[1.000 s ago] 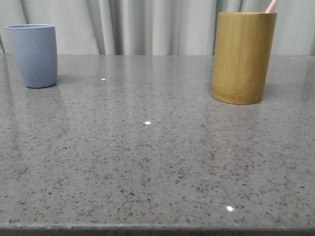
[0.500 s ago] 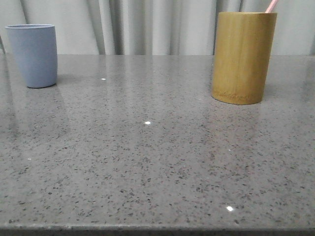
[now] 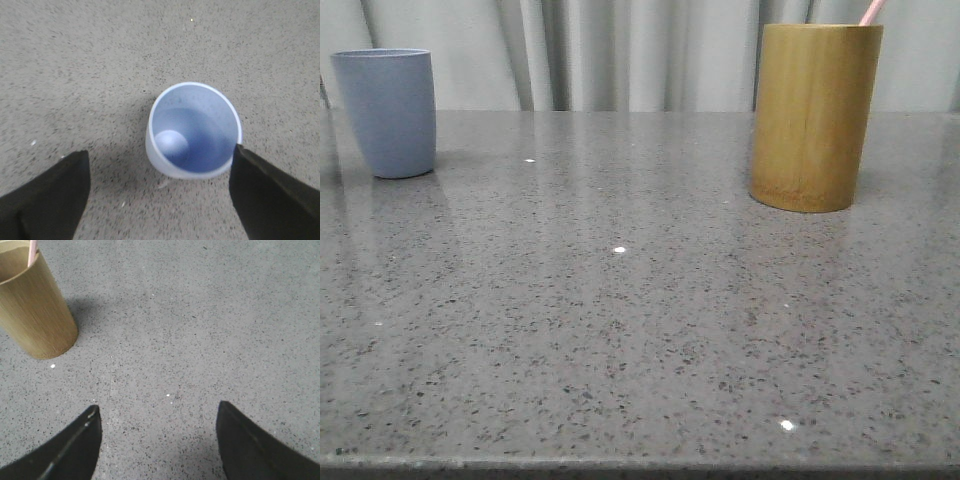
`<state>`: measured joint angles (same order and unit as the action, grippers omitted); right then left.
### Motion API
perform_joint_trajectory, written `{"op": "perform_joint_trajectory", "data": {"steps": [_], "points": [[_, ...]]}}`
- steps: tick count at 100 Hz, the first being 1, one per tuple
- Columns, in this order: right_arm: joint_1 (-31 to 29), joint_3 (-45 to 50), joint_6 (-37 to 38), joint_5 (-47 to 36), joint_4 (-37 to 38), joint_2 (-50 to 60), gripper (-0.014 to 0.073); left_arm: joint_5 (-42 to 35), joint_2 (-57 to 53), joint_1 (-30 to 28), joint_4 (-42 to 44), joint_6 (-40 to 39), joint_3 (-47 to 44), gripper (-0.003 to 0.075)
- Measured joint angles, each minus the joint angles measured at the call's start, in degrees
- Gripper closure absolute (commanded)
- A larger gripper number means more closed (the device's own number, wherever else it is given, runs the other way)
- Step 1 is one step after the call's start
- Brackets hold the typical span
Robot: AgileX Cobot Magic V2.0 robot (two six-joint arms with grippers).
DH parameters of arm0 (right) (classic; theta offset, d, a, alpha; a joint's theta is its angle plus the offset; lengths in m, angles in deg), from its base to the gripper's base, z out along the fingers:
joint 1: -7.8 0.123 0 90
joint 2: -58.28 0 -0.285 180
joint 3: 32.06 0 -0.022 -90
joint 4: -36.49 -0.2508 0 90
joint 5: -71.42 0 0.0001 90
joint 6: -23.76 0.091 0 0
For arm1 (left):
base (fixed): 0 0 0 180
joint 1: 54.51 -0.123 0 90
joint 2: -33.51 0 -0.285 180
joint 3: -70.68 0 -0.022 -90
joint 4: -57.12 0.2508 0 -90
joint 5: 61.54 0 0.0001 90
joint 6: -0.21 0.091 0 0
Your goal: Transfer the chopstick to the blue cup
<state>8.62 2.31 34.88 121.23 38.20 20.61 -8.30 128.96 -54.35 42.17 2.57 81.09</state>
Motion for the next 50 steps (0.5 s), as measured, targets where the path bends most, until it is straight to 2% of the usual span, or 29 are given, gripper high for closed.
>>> {"op": "perform_joint_trajectory", "data": {"steps": [36, 50], "points": [[0.0, 0.0, 0.0, -0.6, 0.0, 0.0, 0.0095, 1.3, 12.8, 1.6, -1.0, 0.0, 5.9, 0.0179], [0.0, 0.0, 0.0, -0.6, 0.0, 0.0, 0.0095, 1.6, 14.9, 1.8, -1.1, 0.0, 6.0, 0.0265]]}}
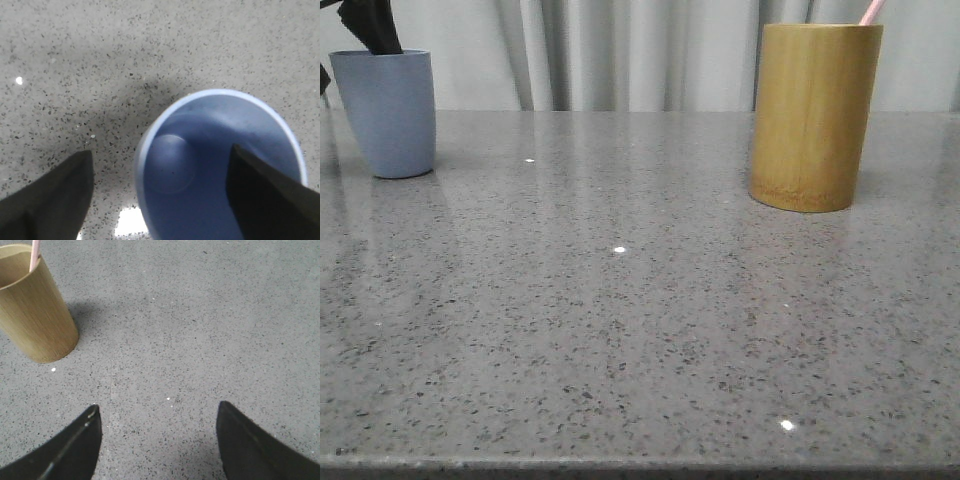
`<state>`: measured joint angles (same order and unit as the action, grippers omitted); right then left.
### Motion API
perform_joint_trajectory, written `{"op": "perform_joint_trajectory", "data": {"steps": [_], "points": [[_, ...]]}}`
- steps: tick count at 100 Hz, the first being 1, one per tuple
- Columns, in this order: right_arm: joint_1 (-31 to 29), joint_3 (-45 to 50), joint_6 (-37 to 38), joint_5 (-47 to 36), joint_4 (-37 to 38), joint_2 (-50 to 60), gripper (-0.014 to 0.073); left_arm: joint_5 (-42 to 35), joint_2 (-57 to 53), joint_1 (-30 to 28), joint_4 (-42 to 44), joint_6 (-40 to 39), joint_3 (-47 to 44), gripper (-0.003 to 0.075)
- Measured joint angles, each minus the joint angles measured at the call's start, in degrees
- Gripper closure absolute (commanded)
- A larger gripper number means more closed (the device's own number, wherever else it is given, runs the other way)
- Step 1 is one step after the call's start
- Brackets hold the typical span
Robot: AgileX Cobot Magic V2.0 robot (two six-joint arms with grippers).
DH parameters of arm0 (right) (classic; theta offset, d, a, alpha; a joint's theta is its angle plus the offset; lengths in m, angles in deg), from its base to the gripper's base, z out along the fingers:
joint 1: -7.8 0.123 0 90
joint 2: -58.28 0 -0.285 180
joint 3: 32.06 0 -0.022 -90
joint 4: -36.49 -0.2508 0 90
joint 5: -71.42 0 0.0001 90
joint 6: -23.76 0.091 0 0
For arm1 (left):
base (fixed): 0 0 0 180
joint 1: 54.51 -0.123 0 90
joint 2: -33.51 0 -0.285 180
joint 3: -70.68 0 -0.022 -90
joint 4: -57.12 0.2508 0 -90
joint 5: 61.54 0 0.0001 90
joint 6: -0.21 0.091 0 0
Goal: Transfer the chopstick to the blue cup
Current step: 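Reach the left gripper down and grasp the light blue cup rim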
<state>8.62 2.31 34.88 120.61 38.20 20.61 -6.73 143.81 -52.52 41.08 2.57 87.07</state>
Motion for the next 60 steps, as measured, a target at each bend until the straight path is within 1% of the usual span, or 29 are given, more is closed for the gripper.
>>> {"op": "perform_joint_trajectory", "data": {"steps": [10, 15, 17, 22, 24, 27, 29, 45, 60], "points": [[0.0, 0.0, 0.0, 0.0, 0.0, 0.0, 0.0095, 0.0, 0.1, 0.0, 0.0, 0.0, 0.0, 0.0391], [0.0, 0.0, 0.0, 0.0, 0.0, 0.0, 0.0095, 0.0, 0.1, 0.0, 0.0, 0.0, 0.1, 0.0483], [0.0, 0.0, 0.0, 0.0, 0.0, 0.0, 0.0095, 0.0, 0.1, 0.0, 0.0, 0.0, 0.1, 0.0508], [0.0, 0.0, 0.0, 0.0, 0.0, 0.0, 0.0095, 0.1, 0.1, 0.0, 0.0, 0.0, 0.2, 0.0614], [0.0, 0.0, 0.0, 0.0, 0.0, 0.0, 0.0095, 0.1, 0.1, 0.0, 0.0, 0.0, 0.2, 0.0642], [0.0, 0.0, 0.0, 0.0, 0.0, 0.0, 0.0095, 0.3, 0.1, 0.0, 0.0, 0.0, 0.2, 0.0711], [0.0, 0.0, 0.0, 0.0, 0.0, 0.0, 0.0095, 0.4, 0.1, 0.0, -0.2, 0.0, 0.4, 0.0741], [0.0, 0.0, 0.0, 0.0, 0.0, 0.0, 0.0095, 2.9, 0.1, 0.2, -1.2, 0.2, 1.8, 0.0739], [0.0, 0.0, 0.0, 0.0, 0.0, 0.0, 0.0095, 6.8, 0.1, 2.4, -1.4, 0.9, 6.2, 0.0739]]}}
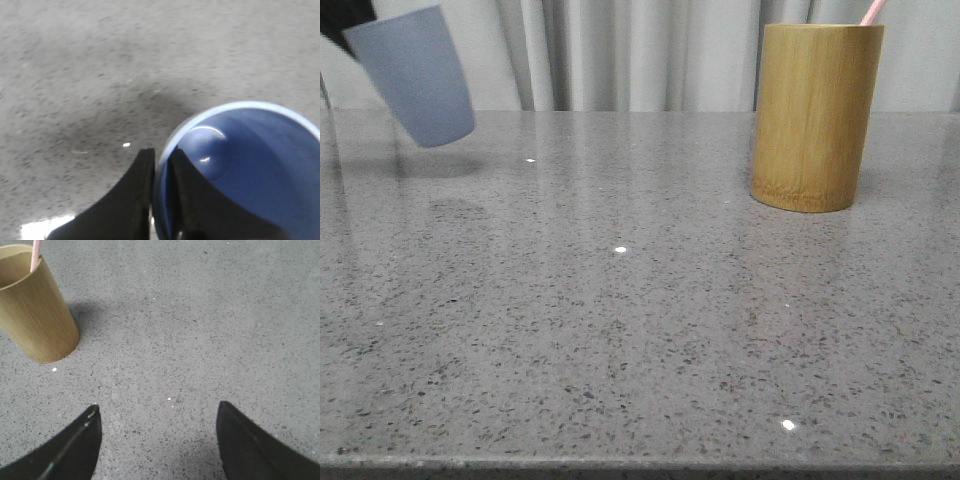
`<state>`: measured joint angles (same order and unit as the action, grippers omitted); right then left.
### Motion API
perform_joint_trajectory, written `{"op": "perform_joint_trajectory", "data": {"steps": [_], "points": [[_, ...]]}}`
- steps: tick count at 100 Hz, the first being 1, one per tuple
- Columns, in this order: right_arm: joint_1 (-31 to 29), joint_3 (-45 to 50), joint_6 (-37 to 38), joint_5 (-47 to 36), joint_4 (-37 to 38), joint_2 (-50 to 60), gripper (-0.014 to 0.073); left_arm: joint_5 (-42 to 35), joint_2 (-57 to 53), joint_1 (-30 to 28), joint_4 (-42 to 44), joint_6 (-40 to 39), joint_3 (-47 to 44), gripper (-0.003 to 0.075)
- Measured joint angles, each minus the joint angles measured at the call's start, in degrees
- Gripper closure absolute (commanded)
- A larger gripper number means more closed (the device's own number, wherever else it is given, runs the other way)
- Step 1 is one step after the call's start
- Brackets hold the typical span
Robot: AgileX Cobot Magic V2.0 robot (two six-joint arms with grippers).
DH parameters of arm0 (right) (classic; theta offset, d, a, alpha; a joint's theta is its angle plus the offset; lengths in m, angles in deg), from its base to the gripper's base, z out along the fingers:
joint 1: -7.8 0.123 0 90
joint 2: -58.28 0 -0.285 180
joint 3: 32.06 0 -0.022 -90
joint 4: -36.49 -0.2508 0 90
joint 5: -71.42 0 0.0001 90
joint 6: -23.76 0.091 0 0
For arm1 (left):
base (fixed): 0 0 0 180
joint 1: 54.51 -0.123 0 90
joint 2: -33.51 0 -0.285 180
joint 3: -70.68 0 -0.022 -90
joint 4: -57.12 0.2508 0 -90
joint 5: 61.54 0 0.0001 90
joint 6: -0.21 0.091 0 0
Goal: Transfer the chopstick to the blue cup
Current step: 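Reach the left gripper down and grasp the light blue cup rim, then carry the blue cup with the left gripper toward the bamboo cup, set down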
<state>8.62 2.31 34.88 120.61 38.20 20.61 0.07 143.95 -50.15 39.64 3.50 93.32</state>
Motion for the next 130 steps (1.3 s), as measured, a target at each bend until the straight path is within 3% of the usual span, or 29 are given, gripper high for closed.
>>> {"op": "perform_joint_trajectory", "data": {"steps": [52, 130], "points": [[0.0, 0.0, 0.0, 0.0, 0.0, 0.0, 0.0095, 3.4, 2.3, 18.6, -1.2, 0.6, 4.0, 0.0739], [0.0, 0.0, 0.0, 0.0, 0.0, 0.0, 0.0095, 6.5, 6.2, 19.9, 1.9, 0.6, 4.6, 0.0739]]}}
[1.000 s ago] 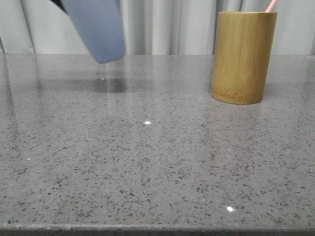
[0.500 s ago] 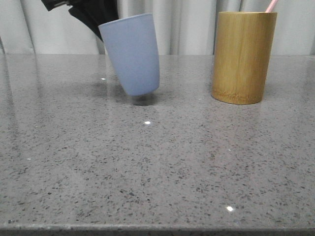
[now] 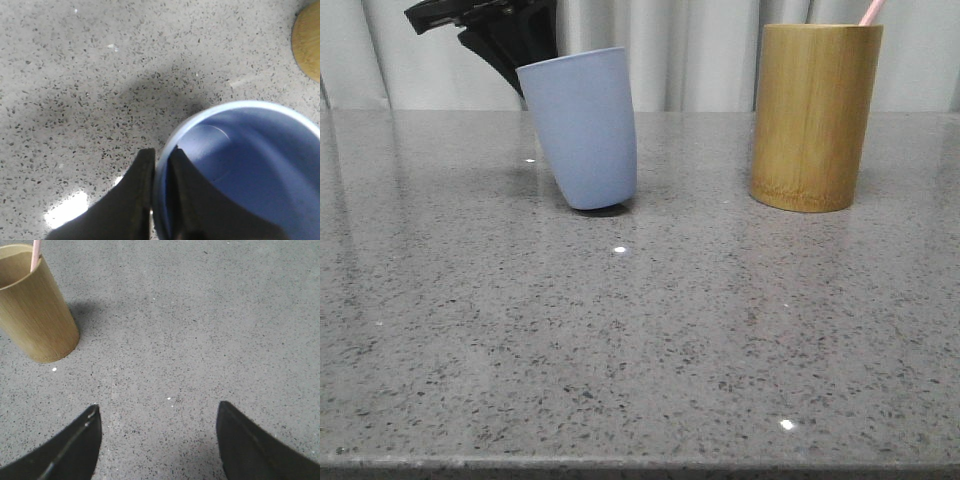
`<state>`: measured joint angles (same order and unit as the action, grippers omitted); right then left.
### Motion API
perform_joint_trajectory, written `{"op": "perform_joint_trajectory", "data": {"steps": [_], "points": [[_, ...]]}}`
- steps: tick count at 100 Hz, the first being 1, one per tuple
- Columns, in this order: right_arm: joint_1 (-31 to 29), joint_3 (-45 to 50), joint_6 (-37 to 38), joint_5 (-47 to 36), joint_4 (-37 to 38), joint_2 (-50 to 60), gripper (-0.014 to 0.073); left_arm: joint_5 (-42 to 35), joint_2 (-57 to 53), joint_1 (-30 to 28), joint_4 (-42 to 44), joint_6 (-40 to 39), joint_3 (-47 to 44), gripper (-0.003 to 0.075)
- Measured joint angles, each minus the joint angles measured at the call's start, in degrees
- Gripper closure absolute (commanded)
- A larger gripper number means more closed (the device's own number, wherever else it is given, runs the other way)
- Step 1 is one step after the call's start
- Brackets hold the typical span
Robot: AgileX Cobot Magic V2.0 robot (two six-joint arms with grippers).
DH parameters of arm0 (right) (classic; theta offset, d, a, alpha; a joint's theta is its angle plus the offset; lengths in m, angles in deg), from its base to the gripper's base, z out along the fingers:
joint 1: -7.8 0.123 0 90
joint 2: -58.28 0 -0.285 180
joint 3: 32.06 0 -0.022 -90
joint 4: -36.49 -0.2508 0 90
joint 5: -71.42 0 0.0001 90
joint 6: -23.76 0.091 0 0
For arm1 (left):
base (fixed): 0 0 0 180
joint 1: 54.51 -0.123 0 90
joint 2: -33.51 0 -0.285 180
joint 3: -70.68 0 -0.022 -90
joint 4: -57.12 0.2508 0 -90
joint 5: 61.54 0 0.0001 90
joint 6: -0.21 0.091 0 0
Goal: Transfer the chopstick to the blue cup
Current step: 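Carry the blue cup with the left gripper toward the bamboo cup, set down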
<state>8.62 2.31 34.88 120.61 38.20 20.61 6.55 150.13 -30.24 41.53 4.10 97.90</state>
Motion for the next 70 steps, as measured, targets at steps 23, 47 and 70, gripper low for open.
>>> {"op": "perform_joint_trajectory", "data": {"steps": [23, 47, 70], "points": [[0.0, 0.0, 0.0, 0.0, 0.0, 0.0, 0.0095, 0.0, 0.0, 0.0, 0.0, 0.0, 0.0, 0.0735], [0.0, 0.0, 0.0, 0.0, 0.0, 0.0, 0.0095, 0.5, 0.6, 0.0, -0.3, 0.0, 0.0, 0.0548], [0.0, 0.0, 0.0, 0.0, 0.0, 0.0, 0.0095, 1.0, 1.1, 0.1, -0.4, 0.1, 0.0, 0.0342]]}}
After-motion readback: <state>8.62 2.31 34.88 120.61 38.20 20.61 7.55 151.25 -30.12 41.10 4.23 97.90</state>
